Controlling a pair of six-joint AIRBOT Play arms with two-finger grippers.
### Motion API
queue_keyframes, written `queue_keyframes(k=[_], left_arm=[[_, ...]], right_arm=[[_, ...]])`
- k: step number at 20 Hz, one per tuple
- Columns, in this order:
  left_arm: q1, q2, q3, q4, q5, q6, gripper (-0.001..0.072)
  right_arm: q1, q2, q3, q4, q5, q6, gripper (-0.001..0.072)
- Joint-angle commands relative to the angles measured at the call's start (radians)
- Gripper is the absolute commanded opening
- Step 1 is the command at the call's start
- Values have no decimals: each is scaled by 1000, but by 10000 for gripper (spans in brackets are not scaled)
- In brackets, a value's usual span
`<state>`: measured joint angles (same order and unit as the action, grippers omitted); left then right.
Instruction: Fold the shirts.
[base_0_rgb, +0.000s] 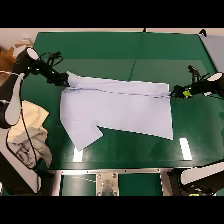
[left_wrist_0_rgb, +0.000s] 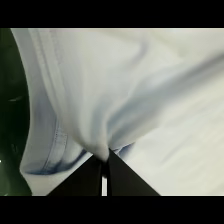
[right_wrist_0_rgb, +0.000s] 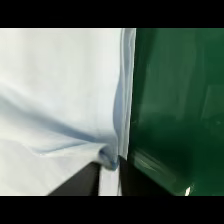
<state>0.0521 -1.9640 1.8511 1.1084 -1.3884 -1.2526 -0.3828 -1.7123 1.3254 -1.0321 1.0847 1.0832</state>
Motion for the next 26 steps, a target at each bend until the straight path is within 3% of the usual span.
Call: queue_keyframes(k=[1, 2, 3, 4, 8, 10, 14, 15, 16, 18, 21, 24, 26], left_arm=[[-12, -2, 0, 1, -77, -34, 26], [-12, 0, 2, -3, -135, -42, 235], [-8, 0, 9, 0, -203, -66, 534], [3, 7, 10, -2, -263, -90, 573], [81, 53, -2, -145, -394, -166, 573], [109, 126, -68, -143, -405, -179, 573], [166, 399, -461, -90, -267, -135, 573], [178, 481, -594, -50, -213, -134, 574], [185, 549, -714, -10, -159, -135, 573], [189, 656, -929, 14, -55, -136, 573], [187, 690, -1130, -94, 65, -131, 572], [183, 688, -1243, -228, 153, -79, 571], [147, 688, -1285, -261, 214, -74, 524]], right_arm=[[0, 3, -3, -1, 61, -7, 235], [-2, 8, 1, -11, 84, -7, 239], [-4, 21, 9, -32, 112, -3, 267], [-8, 44, 14, -54, 132, 11, 263], [-44, 206, -24, -57, 169, 41, 264], [-73, 311, -127, -47, 161, 63, 280], [-172, 525, -451, 11, 126, 143, 294], [-198, 576, -536, 26, 120, 172, 319], [-219, 631, -626, 42, 108, 207, 392], [-228, 721, -771, 98, 84, 242, 416], [-223, 800, -921, 206, 49, 244, 416], [-223, 815, -1012, 221, 33, 245, 416], [-223, 815, -1046, 221, 29, 245, 416]])
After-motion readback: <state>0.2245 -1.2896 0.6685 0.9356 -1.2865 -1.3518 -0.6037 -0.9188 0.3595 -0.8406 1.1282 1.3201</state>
